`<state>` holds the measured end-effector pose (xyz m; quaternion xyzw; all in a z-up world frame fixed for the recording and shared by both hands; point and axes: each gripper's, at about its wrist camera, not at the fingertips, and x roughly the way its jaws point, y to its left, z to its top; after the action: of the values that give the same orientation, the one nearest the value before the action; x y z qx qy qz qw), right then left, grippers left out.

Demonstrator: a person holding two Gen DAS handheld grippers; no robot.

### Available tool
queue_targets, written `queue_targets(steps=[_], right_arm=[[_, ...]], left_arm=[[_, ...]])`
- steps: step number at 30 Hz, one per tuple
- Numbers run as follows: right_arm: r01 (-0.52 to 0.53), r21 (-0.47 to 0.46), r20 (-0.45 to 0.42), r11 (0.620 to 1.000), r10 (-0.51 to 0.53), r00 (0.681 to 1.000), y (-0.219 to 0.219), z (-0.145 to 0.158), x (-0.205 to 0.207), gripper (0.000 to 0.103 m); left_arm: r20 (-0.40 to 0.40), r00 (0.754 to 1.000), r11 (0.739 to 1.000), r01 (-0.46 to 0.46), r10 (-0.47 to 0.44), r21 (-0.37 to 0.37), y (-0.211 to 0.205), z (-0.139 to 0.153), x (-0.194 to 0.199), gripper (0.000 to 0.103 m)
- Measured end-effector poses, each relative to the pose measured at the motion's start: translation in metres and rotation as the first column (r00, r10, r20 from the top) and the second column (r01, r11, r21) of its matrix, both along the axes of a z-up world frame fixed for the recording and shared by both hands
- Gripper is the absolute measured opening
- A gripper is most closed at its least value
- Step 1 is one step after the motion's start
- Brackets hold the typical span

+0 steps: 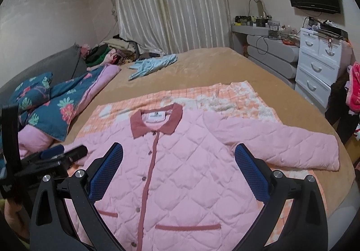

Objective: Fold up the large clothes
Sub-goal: 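Move the right tool toward the jacket sleeve beside it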

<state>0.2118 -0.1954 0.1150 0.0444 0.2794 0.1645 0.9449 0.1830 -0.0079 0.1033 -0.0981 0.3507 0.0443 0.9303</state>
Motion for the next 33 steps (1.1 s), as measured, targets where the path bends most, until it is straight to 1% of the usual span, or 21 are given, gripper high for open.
queue_targets(steps=[3, 7, 13, 16, 19, 21, 24, 27, 33], right_arm=[[0.013, 0.011, 0.014, 1.0, -0.013, 1.0, -0.005, 0.006, 0.009, 0.099], [0.03, 0.036, 0.025, 0.999, -0.031, 0.999, -0.011, 0.013, 0.025, 0.099], [0.04, 0.057, 0.042, 0.998, -0.043, 0.998, -0.019, 0.024, 0.049, 0.099], [0.056, 0.069, 0.057, 0.996, -0.06, 0.997, -0.025, 0.029, 0.06, 0.099], [0.071, 0.077, 0.072, 0.995, -0.077, 0.994, -0.033, 0.035, 0.07, 0.099], [0.085, 0.079, 0.081, 0.993, -0.092, 0.992, -0.038, 0.036, 0.077, 0.099], [0.109, 0.07, 0.086, 0.992, -0.115, 0.99, -0.046, 0.035, 0.087, 0.099], [0.137, 0.075, 0.081, 0.988, -0.143, 0.986, -0.057, 0.03, 0.095, 0.099], [0.231, 0.107, 0.049, 0.967, -0.237, 0.97, -0.093, 0.01, 0.108, 0.099]], left_arm=[[0.003, 1.0, 1.0, 0.008, -0.008, 0.003, -0.005, 0.002, 0.007, 0.094], [0.033, 0.999, 1.0, -0.003, 0.003, -0.006, -0.007, 0.008, 0.016, 0.094], [0.025, 1.0, 1.0, 0.007, -0.007, 0.01, -0.014, 0.011, 0.039, 0.094], [0.021, 1.0, 1.0, 0.022, -0.022, -0.004, -0.016, 0.01, 0.049, 0.094], [0.017, 0.999, 0.998, 0.034, -0.033, -0.054, -0.015, 0.006, 0.062, 0.094], [0.013, 0.999, 0.998, 0.032, -0.031, -0.054, -0.018, 0.005, 0.07, 0.094], [0.013, 0.999, 0.998, 0.034, -0.033, -0.044, -0.024, 0.004, 0.079, 0.094], [0.002, 0.999, 0.998, 0.042, -0.042, -0.049, -0.032, 0.0, 0.089, 0.094], [-0.016, 0.998, 0.997, 0.06, -0.061, -0.041, -0.05, -0.01, 0.105, 0.094]])
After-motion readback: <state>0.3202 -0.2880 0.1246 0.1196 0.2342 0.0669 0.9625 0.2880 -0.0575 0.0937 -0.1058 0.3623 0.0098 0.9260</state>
